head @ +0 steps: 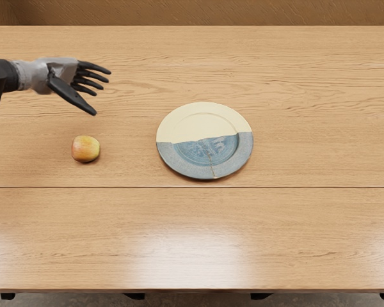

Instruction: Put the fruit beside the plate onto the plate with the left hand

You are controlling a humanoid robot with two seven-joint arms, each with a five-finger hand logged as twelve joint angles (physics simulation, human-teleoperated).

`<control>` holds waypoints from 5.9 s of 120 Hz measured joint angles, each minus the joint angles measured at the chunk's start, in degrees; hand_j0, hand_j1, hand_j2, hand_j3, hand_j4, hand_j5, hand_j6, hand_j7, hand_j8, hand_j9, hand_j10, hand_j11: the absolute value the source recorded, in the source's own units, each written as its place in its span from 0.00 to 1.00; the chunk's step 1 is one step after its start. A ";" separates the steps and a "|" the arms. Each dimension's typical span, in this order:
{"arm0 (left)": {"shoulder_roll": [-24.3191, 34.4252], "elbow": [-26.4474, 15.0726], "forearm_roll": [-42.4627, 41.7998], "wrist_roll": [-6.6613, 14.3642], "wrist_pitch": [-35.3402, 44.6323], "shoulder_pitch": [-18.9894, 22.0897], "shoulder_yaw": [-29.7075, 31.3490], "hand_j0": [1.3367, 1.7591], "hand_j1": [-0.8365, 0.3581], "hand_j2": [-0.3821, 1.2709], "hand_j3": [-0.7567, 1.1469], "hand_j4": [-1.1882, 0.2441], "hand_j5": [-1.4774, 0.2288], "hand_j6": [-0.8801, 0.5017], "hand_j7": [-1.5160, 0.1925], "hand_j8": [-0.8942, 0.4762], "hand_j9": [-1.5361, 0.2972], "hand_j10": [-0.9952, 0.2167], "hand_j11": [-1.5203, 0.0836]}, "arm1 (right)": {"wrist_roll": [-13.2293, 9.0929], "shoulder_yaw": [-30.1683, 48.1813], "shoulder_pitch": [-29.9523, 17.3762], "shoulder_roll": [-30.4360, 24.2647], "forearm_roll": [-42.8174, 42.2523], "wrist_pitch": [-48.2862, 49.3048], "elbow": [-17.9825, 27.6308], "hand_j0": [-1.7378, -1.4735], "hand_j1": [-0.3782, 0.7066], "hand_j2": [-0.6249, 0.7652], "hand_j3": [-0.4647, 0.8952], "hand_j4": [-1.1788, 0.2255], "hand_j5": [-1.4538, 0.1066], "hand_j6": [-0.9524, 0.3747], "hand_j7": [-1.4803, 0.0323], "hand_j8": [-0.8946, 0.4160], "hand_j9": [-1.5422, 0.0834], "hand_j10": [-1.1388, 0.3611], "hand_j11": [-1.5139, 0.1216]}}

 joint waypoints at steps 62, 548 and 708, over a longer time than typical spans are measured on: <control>22.29 -44.47 0.77 18.44 17.05 2.16 1.12 0.76 0.75 0.26 0.40 0.66 0.68 0.46 0.70 0.47 0.66 0.62 0.75 | 0.01 0.11 0.59 0.00 0.08 -0.09 -1.48 0.30 0.07 0.44 0.34 0.81 0.90 0.69 0.95 0.65 0.92 0.73 0.90; -31.93 -35.43 -21.99 28.25 70.33 -35.04 41.61 0.69 0.30 0.58 0.40 0.22 0.20 0.52 0.22 0.63 0.20 0.63 0.18 | 0.35 0.06 0.88 0.00 0.03 -0.05 -1.85 0.30 0.07 0.44 0.34 0.81 0.90 0.69 0.95 0.65 0.92 0.73 0.90; -29.03 -32.82 -12.87 28.31 70.01 -25.49 24.09 0.76 0.74 0.27 0.40 0.65 0.67 0.45 0.69 0.47 0.65 0.61 0.73 | 0.38 0.00 0.84 0.00 0.00 -0.05 -1.85 0.30 0.07 0.44 0.34 0.81 0.90 0.69 0.95 0.65 0.92 0.73 0.90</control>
